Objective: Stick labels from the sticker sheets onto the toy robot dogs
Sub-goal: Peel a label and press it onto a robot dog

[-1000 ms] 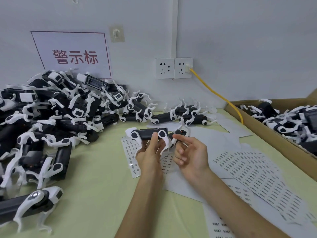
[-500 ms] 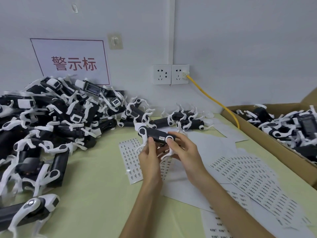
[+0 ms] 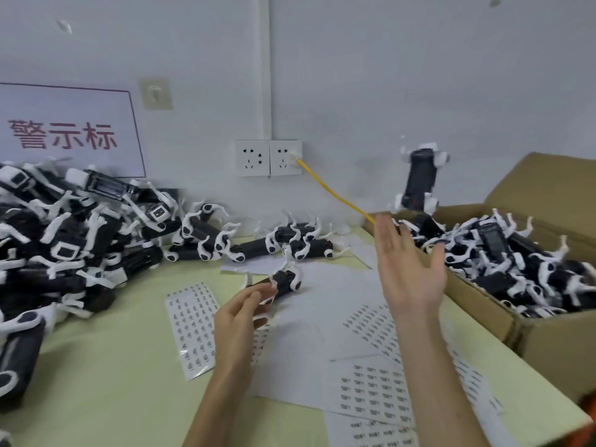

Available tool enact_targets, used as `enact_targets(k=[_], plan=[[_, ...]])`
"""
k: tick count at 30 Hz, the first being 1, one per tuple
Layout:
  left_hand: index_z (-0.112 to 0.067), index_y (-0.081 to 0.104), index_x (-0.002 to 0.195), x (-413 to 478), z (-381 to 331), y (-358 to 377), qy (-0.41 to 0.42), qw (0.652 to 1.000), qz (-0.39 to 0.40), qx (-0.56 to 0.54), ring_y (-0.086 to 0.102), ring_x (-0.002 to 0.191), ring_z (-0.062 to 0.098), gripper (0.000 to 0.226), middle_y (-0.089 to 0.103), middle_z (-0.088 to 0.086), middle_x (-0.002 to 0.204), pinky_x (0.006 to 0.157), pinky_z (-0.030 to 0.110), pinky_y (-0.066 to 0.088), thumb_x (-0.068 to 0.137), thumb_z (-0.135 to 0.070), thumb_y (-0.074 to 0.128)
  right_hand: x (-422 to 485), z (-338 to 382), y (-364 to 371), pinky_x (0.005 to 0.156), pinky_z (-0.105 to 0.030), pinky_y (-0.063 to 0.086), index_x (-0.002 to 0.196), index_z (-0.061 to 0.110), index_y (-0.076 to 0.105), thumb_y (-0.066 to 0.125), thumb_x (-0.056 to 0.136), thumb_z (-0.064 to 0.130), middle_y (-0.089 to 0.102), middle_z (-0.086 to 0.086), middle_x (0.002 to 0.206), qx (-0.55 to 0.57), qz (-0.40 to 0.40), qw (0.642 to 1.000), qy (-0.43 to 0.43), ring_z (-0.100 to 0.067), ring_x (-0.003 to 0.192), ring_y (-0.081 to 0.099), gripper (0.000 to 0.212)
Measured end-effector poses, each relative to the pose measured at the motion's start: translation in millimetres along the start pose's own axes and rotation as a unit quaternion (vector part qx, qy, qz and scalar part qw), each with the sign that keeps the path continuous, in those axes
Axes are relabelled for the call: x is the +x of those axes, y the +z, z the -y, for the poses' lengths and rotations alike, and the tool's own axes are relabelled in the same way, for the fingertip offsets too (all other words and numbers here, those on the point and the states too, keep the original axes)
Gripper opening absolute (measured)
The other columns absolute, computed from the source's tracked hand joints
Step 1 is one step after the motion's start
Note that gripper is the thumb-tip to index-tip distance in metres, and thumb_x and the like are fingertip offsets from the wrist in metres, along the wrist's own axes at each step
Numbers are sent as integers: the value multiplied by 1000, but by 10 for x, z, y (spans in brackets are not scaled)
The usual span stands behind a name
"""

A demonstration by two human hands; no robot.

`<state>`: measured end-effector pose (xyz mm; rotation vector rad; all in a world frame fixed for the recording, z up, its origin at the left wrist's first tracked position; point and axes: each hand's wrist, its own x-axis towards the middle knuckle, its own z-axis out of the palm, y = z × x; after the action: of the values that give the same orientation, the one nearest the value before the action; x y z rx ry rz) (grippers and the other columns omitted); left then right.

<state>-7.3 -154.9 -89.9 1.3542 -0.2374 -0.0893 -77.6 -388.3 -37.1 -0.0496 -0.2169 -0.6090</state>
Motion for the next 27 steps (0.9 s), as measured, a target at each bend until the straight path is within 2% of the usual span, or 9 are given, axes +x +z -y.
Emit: enact_targets(k=[2,6,10,12,14,16,20,23,27], plan=[[-15,80,103,-2,1,23,6,1000,3,-4,71,93,23,30,80,-1,102,81,34,52,105,-8,51,3,157,-107,107,-54,46,157,5,28,46,105,43,43,-27,153,-14,-22,999,-47,-44,138,48,67],[-15,80,99,-12,3,43,29,999,-5,30,72,90,19,28,80,-4,98,80,30,51,103,-6,54,-17,83,-248,85,-33,52,140,7,55,50,101,38,64,-16,136,-100,-100,988,-54,-28,106,72,50],[-25,77,94,-43,-6,7,93,986,-97,102,66,91,0,29,76,-18,91,76,14,47,96,-3,59,1,-98,-227,69,-27,45,125,11,70,51,100,37,74,-7,104,-225,-131,966,-11,-18,72,65,40],[-30,73,102,-41,5,-46,96,974,-150,141,64,99,4,31,74,-17,98,79,18,46,93,-3,61,17,-195,-227,65,-26,43,119,12,72,50,100,33,73,-4,92,-308,-140,941,13,-16,65,60,36],[-32,67,121,19,56,-118,76,958,-167,222,61,108,20,37,70,-6,114,90,33,47,93,-9,65,22,-307,-235,64,-26,43,113,14,74,52,100,28,73,-2,87,-432,-152,888,27,-15,63,62,30],[-30,55,144,60,80,-165,62,935,-119,330,54,128,29,54,63,2,137,107,44,43,93,-21,71,4,-431,-261,65,-26,45,108,17,75,56,98,22,74,-2,87,-569,-147,809,25,-15,66,67,22],[-40,36,157,43,115,-94,67,877,29,476,36,148,21,72,35,-4,164,119,44,24,93,-36,70,-61,-667,-388,70,-30,48,109,24,69,60,95,14,71,-3,105,-748,-91,657,27,-18,82,70,19],[-43,45,150,54,158,-90,65,853,31,517,44,137,19,65,45,-4,148,113,40,24,91,-36,69,-98,-812,-499,84,-32,50,121,24,65,64,95,19,67,0,111,-816,-20,575,49,-21,94,68,27],[-35,70,125,73,186,-116,129,880,-15,458,59,101,19,37,50,-2,110,100,38,42,92,-17,71,-177,-952,-565,71,-8,41,118,30,66,65,94,18,63,6,114,-852,62,517,53,-3,85,63,27]])
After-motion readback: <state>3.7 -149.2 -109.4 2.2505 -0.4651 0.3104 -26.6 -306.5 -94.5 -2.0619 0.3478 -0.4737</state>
